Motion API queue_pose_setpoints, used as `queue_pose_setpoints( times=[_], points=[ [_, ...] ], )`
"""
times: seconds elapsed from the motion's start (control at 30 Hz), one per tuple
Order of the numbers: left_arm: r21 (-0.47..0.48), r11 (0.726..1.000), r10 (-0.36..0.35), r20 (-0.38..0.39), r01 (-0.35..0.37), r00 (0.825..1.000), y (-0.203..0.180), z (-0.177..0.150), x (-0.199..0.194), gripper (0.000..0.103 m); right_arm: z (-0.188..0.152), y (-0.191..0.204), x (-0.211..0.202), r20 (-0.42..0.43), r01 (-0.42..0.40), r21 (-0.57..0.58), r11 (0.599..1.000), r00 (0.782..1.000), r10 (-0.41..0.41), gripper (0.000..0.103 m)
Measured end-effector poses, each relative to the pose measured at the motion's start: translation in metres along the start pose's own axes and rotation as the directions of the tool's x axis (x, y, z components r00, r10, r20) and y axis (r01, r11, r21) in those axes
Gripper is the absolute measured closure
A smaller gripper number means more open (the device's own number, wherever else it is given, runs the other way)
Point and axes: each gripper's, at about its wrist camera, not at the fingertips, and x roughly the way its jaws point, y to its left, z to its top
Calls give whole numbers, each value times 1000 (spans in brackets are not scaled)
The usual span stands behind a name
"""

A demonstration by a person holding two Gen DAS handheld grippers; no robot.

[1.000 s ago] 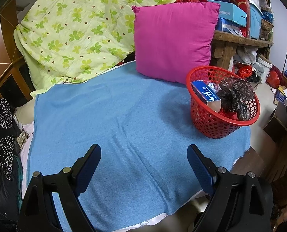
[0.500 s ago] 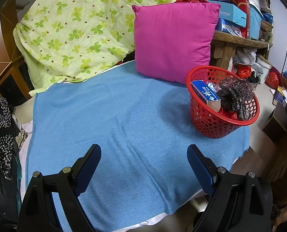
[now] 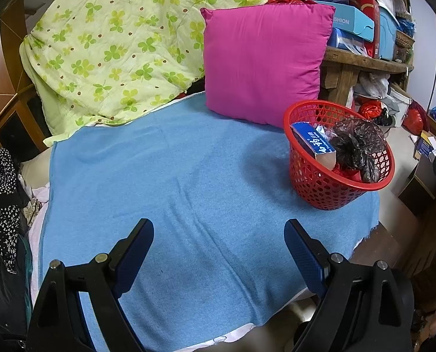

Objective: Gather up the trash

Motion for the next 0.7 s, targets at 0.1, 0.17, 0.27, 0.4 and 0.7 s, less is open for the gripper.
queue_pose_setpoints(
  times=[0.1,0.17,0.27,0.4,0.7],
  points=[
    [1,1000,1,0,-1,1000,0,0,1,13,0,1,0,2,3,-1,1000,1000,-3,18],
    [2,1000,1,0,-1,1000,1,1,1,13,0,1,1,1,3,-1,1000,1000,-3,18],
    [1,1000,-1,0,1,1000,0,1,1,13,0,1,0,3,4,-2,1000,1000,-4,18],
    [0,1000,-1,-1,1,1000,0,1,2,13,0,1,1,1,3,-2,1000,1000,-3,18],
    [7,1000,-2,-2,2,1000,0,2,2,13,1,3,1,0,4,-3,1000,1000,-4,18]
  ],
)
